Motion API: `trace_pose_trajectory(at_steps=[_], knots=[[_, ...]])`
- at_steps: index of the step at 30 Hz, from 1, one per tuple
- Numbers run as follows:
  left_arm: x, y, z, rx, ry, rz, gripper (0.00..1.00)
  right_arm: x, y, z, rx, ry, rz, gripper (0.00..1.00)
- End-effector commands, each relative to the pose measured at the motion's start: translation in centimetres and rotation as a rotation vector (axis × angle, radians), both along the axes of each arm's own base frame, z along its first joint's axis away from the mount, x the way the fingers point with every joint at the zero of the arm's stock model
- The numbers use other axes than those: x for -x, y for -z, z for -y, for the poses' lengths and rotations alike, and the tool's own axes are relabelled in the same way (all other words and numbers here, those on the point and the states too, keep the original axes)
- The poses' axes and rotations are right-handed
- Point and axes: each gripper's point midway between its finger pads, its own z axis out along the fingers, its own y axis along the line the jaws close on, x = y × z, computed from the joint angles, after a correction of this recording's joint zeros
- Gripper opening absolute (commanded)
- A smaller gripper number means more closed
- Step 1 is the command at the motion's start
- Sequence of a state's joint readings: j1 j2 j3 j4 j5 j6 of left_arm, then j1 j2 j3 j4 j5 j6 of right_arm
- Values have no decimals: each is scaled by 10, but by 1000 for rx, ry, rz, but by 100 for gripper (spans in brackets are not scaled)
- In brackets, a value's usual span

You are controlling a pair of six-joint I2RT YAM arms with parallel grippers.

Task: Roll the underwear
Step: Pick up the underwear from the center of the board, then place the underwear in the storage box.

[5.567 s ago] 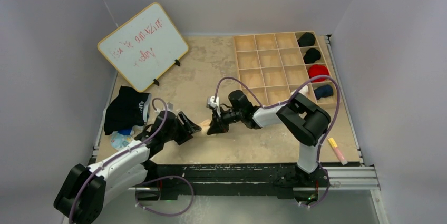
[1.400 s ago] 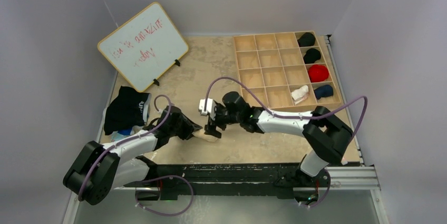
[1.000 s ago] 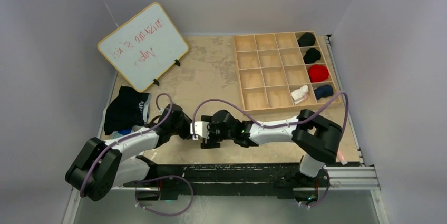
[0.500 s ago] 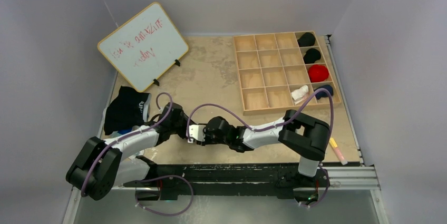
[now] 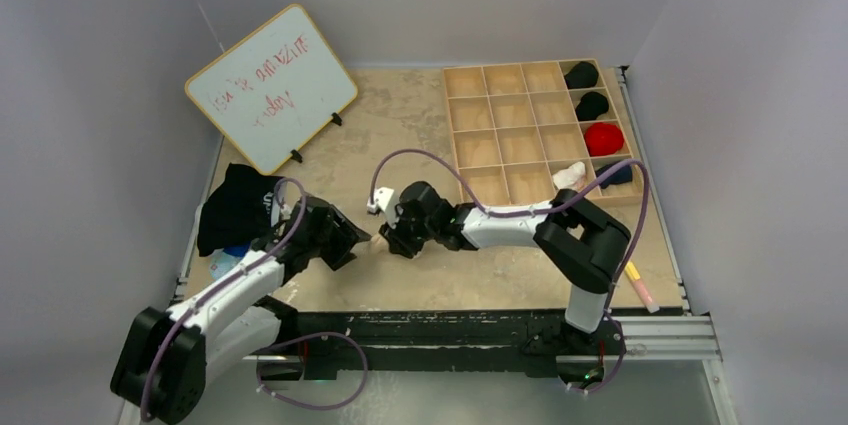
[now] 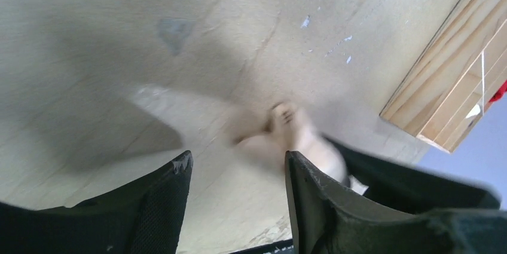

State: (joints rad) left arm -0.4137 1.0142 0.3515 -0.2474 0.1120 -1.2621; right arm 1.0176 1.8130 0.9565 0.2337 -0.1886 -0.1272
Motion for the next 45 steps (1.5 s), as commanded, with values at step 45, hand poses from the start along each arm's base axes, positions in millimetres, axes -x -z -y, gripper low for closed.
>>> trace_pose_trajectory(at_steps=[45], knots=[[5, -29, -34, -117, -72, 91, 57, -235, -128, 411, 106, 2108, -30, 0]])
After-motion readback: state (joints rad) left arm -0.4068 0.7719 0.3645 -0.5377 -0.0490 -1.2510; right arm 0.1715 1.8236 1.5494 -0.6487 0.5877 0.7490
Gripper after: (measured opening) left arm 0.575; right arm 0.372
